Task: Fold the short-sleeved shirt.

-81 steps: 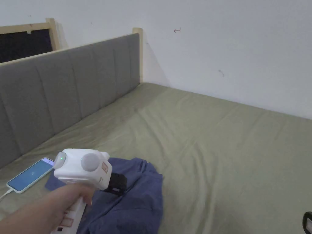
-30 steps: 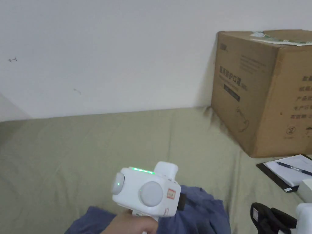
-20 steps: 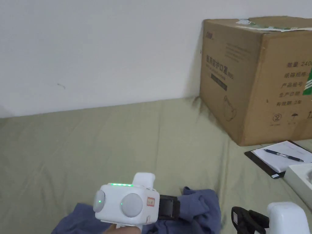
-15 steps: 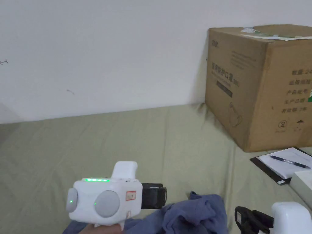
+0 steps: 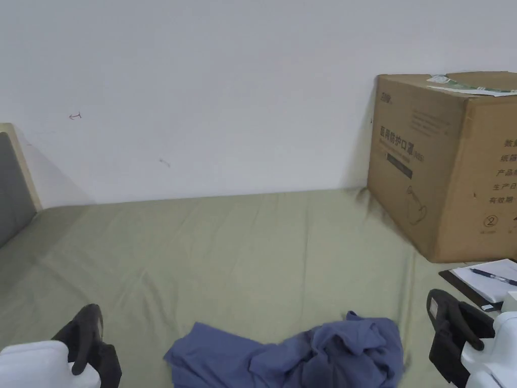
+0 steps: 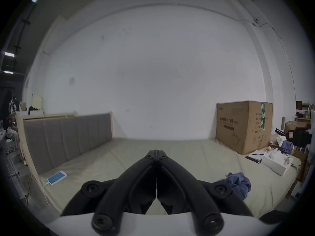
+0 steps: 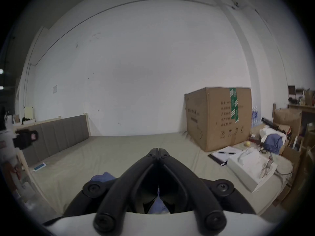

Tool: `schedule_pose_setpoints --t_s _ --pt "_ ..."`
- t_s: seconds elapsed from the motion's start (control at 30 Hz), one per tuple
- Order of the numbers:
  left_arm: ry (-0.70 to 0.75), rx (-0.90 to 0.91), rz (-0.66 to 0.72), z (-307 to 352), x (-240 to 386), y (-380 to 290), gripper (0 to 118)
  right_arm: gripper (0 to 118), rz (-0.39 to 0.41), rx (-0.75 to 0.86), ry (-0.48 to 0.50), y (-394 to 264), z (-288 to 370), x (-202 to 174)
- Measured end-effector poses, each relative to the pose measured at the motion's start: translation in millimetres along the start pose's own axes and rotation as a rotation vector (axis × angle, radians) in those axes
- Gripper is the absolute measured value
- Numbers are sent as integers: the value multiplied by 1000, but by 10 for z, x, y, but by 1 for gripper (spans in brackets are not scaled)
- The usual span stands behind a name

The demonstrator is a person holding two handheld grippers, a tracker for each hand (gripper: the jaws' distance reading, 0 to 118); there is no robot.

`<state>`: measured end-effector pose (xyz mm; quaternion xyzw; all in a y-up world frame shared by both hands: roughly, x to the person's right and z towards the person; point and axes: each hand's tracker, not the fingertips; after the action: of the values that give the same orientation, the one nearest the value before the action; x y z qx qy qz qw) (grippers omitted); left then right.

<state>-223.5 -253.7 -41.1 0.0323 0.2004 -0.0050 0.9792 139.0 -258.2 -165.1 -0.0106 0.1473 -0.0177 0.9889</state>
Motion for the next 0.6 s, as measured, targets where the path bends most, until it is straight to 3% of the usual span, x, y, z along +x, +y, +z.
schedule_pose_setpoints --t_s 0.17,0.43,0.53,0.6 --pt "-5 -16 -15 210 -23 -41 0 0 -38 -17 27 37 182 -40" --pt "-32 -68 35 -128 40 204 0 0 -6 -26 47 148 90 -30" --pt "-59 -269 -42 -830 149 483 0 0 -8 -51 63 178 -21 -32" --pt "-194 -526 1 -1495 173 493 0 0 -19 -86 84 178 -108 -33"
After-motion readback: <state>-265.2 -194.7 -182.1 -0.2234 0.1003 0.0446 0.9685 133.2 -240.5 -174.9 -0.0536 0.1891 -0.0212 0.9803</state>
